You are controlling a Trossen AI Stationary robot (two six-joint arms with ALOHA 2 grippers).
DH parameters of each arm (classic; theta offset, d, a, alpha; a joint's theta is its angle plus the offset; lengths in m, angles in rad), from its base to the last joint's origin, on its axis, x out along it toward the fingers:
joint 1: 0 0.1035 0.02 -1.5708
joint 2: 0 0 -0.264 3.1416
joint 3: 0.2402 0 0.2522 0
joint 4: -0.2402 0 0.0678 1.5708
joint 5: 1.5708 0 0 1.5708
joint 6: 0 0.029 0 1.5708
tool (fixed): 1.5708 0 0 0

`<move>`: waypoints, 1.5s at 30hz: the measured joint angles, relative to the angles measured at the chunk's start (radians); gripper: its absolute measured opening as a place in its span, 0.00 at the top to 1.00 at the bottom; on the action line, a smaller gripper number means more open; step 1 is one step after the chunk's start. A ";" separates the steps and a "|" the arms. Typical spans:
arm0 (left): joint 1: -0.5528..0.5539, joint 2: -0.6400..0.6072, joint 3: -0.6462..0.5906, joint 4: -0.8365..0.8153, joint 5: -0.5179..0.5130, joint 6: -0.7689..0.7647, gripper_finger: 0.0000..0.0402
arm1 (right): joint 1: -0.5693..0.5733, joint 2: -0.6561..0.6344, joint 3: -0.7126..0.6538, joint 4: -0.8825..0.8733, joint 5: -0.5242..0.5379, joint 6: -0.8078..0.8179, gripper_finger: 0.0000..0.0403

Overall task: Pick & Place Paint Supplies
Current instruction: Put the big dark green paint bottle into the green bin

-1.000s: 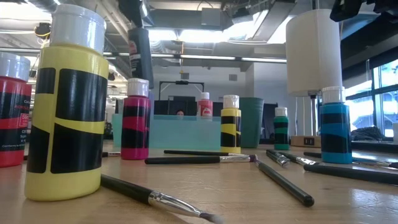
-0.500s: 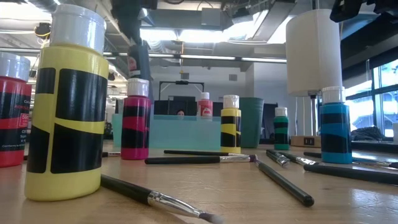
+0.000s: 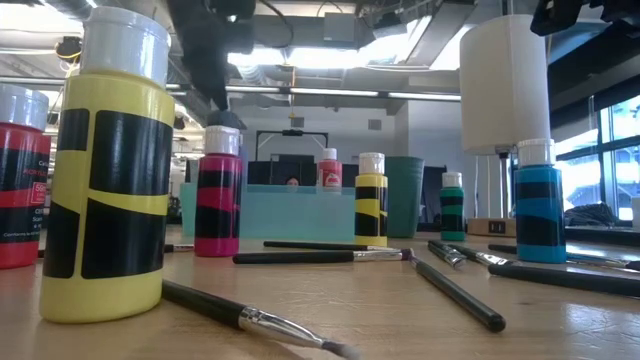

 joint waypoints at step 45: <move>0.016 0.030 -0.065 0.051 0.004 0.199 0.68 | 0.000 0.000 0.000 -0.030 0.036 0.018 0.42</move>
